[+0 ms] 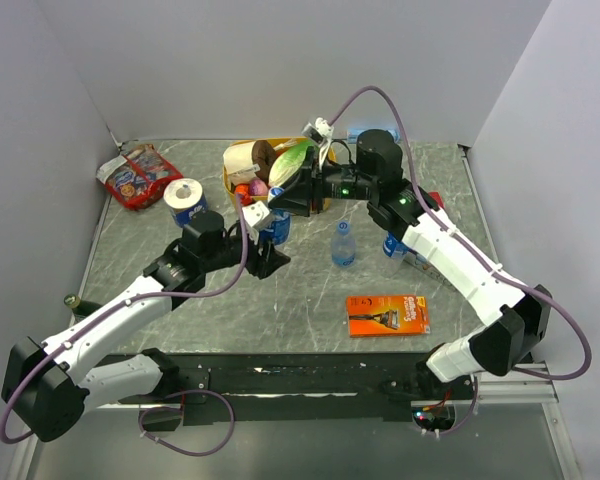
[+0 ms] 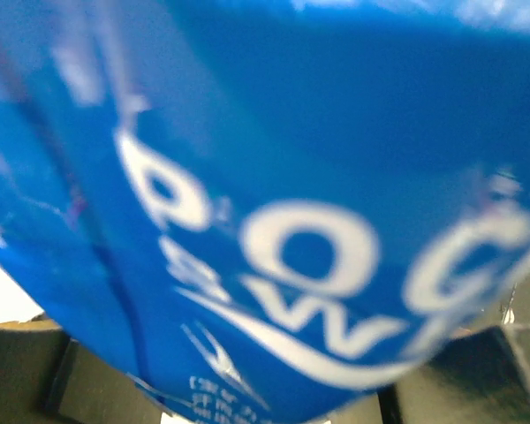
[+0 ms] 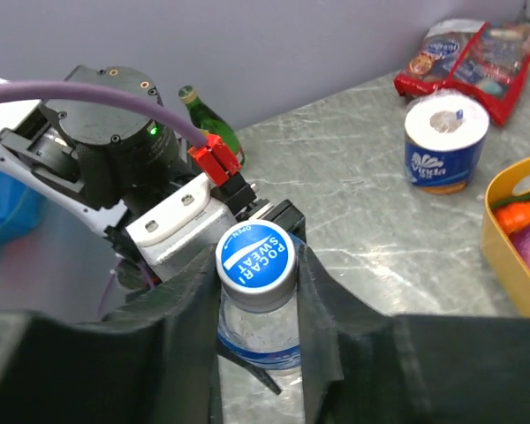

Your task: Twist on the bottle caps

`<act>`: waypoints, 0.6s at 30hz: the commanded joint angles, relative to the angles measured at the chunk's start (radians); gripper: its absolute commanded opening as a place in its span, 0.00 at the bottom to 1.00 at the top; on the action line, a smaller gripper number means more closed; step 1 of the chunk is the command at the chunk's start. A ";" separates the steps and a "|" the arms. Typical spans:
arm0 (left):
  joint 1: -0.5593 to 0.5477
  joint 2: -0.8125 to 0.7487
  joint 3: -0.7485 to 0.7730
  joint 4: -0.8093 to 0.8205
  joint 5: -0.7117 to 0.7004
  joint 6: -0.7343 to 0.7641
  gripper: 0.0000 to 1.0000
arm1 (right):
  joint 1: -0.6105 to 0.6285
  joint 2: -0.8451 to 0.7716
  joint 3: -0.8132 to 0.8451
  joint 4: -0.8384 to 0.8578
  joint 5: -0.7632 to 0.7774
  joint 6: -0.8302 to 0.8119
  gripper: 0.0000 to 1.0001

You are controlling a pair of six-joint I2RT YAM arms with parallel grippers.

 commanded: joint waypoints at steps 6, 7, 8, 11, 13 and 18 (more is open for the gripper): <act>0.000 -0.033 0.011 -0.081 -0.152 0.040 0.96 | 0.007 -0.011 0.029 -0.045 0.039 -0.257 0.17; 0.018 -0.044 0.002 -0.131 -0.169 0.087 0.96 | 0.008 -0.017 0.015 -0.048 0.043 -0.283 0.17; 0.030 -0.055 -0.024 -0.155 -0.173 0.100 0.96 | 0.007 -0.024 0.003 -0.048 0.047 -0.306 0.16; 0.093 -0.107 -0.068 -0.230 -0.196 0.143 0.96 | 0.008 -0.031 -0.053 -0.018 0.071 -0.354 0.16; 0.154 -0.158 -0.105 -0.235 -0.198 0.141 0.96 | 0.008 -0.031 -0.088 -0.001 0.089 -0.380 0.15; 0.214 -0.190 -0.091 -0.235 -0.216 0.110 0.96 | 0.008 -0.024 -0.178 0.059 0.103 -0.408 0.15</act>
